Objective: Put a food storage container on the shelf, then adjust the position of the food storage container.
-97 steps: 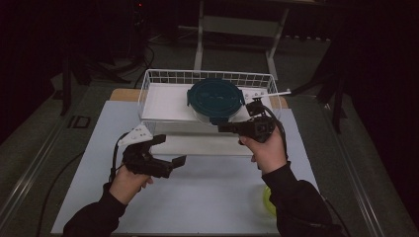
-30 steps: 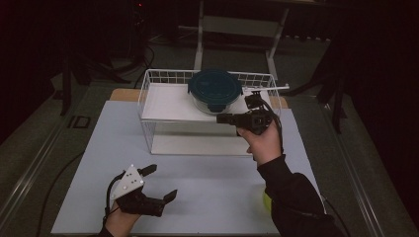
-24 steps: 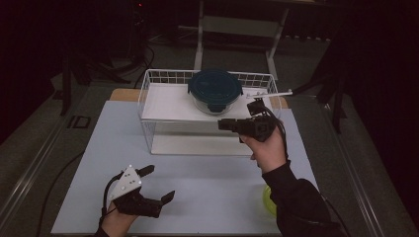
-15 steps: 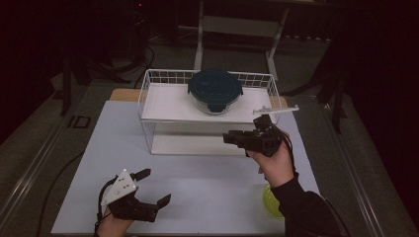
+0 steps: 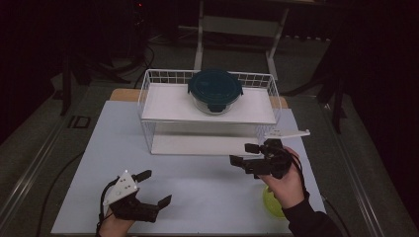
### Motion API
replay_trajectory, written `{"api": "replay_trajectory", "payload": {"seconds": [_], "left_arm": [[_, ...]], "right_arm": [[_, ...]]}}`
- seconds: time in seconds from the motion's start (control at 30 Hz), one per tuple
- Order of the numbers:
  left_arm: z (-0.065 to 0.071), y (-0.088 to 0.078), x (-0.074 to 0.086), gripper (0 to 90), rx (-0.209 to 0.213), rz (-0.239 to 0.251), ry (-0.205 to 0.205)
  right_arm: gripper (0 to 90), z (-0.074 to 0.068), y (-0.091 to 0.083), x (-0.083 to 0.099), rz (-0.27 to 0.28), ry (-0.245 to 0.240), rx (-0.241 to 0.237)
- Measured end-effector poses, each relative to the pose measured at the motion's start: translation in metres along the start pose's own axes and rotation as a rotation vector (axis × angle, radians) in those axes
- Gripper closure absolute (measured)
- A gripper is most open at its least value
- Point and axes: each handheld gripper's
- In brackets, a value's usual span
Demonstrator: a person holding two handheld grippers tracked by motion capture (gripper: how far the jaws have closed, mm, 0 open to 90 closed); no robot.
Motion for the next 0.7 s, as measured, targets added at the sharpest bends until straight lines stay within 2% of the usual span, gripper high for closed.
{"api": "replay_trajectory", "payload": {"seconds": [0.07, 0.13, 0.23, 0.47, 0.53, 0.63, 0.7], "left_arm": [[0.0, 0.0, 0.0, 0.0, -0.002, 0.0, 0.01], [0.0, 0.001, 0.001, 0.0, -0.003, 0.004, 0.013], [-0.001, 0.001, 0.002, 0.0, -0.002, 0.0, 0.01], [-0.001, 0.002, 0.003, 0.0, 0.0, -0.008, 0.011], [-0.001, 0.002, 0.003, 0.0, 0.001, -0.006, 0.011], [-0.001, 0.002, 0.004, 0.0, 0.001, -0.007, 0.01], [-0.002, 0.002, 0.004, 0.0, 0.0, -0.008, 0.011]], "right_arm": [[14.0, 0.002, -0.004, 0.005, 0.014, -0.007, -0.015], [14.3, 0.004, -0.008, 0.01, 0.038, -0.013, -0.005], [14.6, 0.01, -0.015, 0.017, 0.076, 0.002, -0.03], [16.1, 0.029, -0.029, 0.034, 0.1, -0.054, 0.022], [15.7, 0.033, -0.036, 0.04, 0.096, -0.054, 0.042], [13.6, 0.036, -0.043, 0.047, 0.052, -0.051, 0.064], [11.9, 0.039, -0.049, 0.053, 0.042, -0.048, 0.076]]}}
Point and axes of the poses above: each handheld gripper's, and its own axes: y roughly forward along the jaws, x roughly out of its underside, z roughly to its right, and after that the axes turned 13 degrees about z, right-handed
